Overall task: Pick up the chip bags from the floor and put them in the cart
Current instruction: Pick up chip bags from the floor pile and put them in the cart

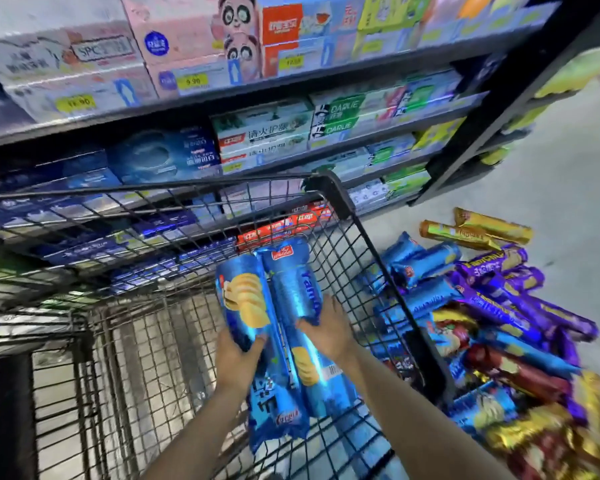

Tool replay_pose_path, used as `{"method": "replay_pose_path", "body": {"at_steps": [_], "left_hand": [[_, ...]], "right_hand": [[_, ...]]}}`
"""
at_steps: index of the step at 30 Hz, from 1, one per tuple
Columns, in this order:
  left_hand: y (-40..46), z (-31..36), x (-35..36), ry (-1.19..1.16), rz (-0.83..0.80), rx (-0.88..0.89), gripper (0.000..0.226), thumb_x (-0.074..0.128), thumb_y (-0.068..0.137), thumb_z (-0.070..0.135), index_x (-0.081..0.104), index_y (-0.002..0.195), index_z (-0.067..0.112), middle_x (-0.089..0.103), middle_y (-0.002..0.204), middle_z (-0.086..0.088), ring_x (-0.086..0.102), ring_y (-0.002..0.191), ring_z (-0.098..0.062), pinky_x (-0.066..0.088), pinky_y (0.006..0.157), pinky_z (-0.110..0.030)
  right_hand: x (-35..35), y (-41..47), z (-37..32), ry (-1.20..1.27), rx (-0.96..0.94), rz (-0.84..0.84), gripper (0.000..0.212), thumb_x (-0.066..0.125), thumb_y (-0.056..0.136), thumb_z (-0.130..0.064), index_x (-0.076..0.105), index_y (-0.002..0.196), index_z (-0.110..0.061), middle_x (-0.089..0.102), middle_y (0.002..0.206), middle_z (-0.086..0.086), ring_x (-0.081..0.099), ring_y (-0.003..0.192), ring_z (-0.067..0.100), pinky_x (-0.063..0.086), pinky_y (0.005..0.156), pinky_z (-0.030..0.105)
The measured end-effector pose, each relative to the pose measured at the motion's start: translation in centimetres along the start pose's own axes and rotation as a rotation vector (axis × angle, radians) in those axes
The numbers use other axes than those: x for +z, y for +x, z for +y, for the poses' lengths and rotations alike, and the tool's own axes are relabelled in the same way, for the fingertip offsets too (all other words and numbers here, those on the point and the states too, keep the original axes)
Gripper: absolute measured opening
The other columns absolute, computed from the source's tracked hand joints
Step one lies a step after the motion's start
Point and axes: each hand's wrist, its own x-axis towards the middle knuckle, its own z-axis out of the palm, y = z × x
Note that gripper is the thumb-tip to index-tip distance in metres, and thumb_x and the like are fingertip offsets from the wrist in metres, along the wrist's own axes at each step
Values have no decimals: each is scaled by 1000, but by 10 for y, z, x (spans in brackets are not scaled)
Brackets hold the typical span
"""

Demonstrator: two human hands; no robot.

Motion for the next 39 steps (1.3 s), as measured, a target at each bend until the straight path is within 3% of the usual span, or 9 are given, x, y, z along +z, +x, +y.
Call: {"method": "replay_pose_path", "body": {"at_steps": [3,7,9,14,19,24,30,34,39], "left_hand": [[-28,65,-4,-57,91,109,56,65,85,22,40,133,10,53,127,-1,54,116,-23,38,94,-29],[-71,184,19,-23,219,517,65,59,91,22,26,146,10,37,148,2,32,133,0,19,112,-16],[-90,237,51,21,190,692,63,58,91,18,29,144,6,43,140,6,34,123,15,18,104,-3],[-135,291,174,337,-80,869,64,59,89,21,29,142,2,36,148,-16,34,137,-27,24,111,-23],[-153,235,298,761,-406,695,67,63,86,30,33,139,2,41,141,-22,39,130,-34,29,103,-33],[-129,162,373,957,-490,547,69,63,84,36,36,137,0,45,137,-23,42,127,-37,36,105,-41],[-51,76,445,1035,-539,456,63,66,81,38,39,128,5,51,128,-21,47,120,-37,41,94,-39],[28,23,500,1089,-559,491,60,68,82,34,40,125,2,50,128,-19,47,121,-34,39,92,-37],[138,-50,564,1150,-548,510,90,69,78,44,23,143,3,29,150,-17,28,139,-32,28,110,-39]], "right_hand": [[-34,-24,-19,220,-178,-33,61,62,86,-32,37,138,-14,52,131,5,50,121,20,39,102,31],[-116,-57,-42,445,-378,63,53,57,92,-11,37,140,-9,51,123,-3,45,107,-2,27,90,-5],[-164,-70,-34,576,-415,182,51,58,92,-11,38,139,-7,53,126,4,47,103,-1,29,90,-2],[-251,-88,78,684,-238,425,51,60,88,-27,41,135,-17,50,122,-1,50,97,10,47,90,27],[-261,-112,244,734,143,462,61,62,87,-34,38,138,-10,52,125,3,52,116,23,41,100,36],[-221,-106,347,794,294,366,51,58,92,-23,36,133,-3,46,112,1,43,100,12,33,68,11],[-118,-38,397,941,416,287,90,67,76,-51,20,146,-19,40,144,-3,44,127,17,35,106,33],[-55,52,426,1133,415,309,63,69,84,-23,30,133,-18,47,139,0,50,110,10,40,94,22],[22,185,465,1289,427,344,80,80,67,-47,35,124,-11,54,129,1,55,115,16,46,100,38]]}}
